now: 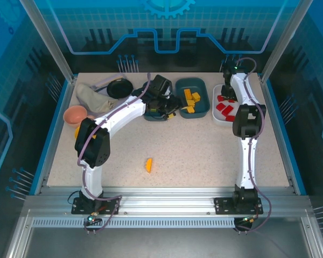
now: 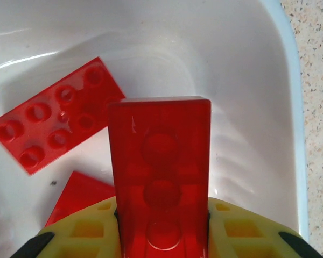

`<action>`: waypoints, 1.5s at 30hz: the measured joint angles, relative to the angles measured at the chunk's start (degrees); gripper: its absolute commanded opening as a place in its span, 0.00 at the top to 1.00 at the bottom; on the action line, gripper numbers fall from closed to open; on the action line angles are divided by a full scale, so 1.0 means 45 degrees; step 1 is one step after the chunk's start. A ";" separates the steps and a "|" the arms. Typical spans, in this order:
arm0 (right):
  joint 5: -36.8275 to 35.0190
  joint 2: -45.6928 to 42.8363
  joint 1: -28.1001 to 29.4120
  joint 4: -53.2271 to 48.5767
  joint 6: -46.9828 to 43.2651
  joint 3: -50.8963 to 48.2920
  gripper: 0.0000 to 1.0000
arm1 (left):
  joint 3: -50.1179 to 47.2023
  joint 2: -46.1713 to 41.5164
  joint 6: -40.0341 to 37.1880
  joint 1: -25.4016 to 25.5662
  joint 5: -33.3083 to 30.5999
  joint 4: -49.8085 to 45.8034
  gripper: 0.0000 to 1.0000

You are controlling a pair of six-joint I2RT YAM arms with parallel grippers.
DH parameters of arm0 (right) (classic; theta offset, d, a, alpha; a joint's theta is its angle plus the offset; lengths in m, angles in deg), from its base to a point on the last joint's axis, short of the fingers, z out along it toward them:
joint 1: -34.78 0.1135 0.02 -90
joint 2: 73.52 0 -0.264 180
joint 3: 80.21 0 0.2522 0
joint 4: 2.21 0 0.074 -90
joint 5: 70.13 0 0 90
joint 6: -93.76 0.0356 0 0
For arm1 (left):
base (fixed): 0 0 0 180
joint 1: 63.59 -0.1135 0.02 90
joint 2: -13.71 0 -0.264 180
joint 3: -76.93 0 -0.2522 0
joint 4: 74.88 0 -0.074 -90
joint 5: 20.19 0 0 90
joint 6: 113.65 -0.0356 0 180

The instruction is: Sort the legos into containers by color

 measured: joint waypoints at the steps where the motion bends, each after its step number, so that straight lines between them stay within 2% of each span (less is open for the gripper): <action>1: -0.0010 0.0117 -0.0049 -0.0073 -0.0005 0.0170 0.76 | 0.0000 0.0000 0.0000 0.0000 0.0000 0.0005 0.29; 3: -0.0078 0.0316 -0.0141 -0.0194 -0.0010 0.0515 0.73 | -0.0005 0.0000 0.0000 0.0000 0.0000 0.0005 0.29; 9: -0.0102 0.0831 -0.0228 -0.0287 -0.0151 0.1166 0.49 | -0.0083 0.0000 0.0005 0.0000 0.0000 0.0005 0.29; 12: 0.0063 0.0865 -0.0223 -0.0291 -0.0175 0.1166 0.43 | -0.0180 0.0000 0.0005 0.0000 -0.0005 0.0010 0.29; 22: 0.0559 0.0321 -0.0049 -0.0121 -0.0253 0.1039 0.44 | -0.0816 -0.0291 0.0005 0.0000 -0.0204 -0.0010 0.29; 25: 0.0899 -0.1010 0.0160 0.0335 -0.0316 0.0058 0.44 | -0.1258 -0.0840 0.0005 0.0000 -0.0651 -0.0141 0.29; 28: 0.1341 -0.3196 0.0641 0.1200 -0.0423 -0.1744 0.44 | -0.1685 -0.1564 0.0019 -0.0039 -0.1331 -0.0588 0.29; 31: 0.2084 -0.5707 0.1569 0.2467 -0.0656 -0.4260 0.44 | -0.2297 -0.2565 0.0058 -0.0146 -0.2186 -0.1243 0.29; 36: 0.3789 -0.8913 0.4410 0.4813 -0.1384 -0.9015 0.40 | -0.3988 -0.4721 0.0180 -0.0500 -0.3842 -0.2458 0.29; 41: 0.5984 -0.9729 0.7660 0.6173 -0.2263 -1.2492 0.31 | -0.5722 -0.6645 0.0738 -0.0665 -0.5693 -0.3813 0.28; 45: 0.7543 -0.9656 0.9598 0.6207 -0.2317 -1.3372 0.29 | -0.6586 -0.7708 0.1287 -0.0733 -0.6960 -0.4716 0.28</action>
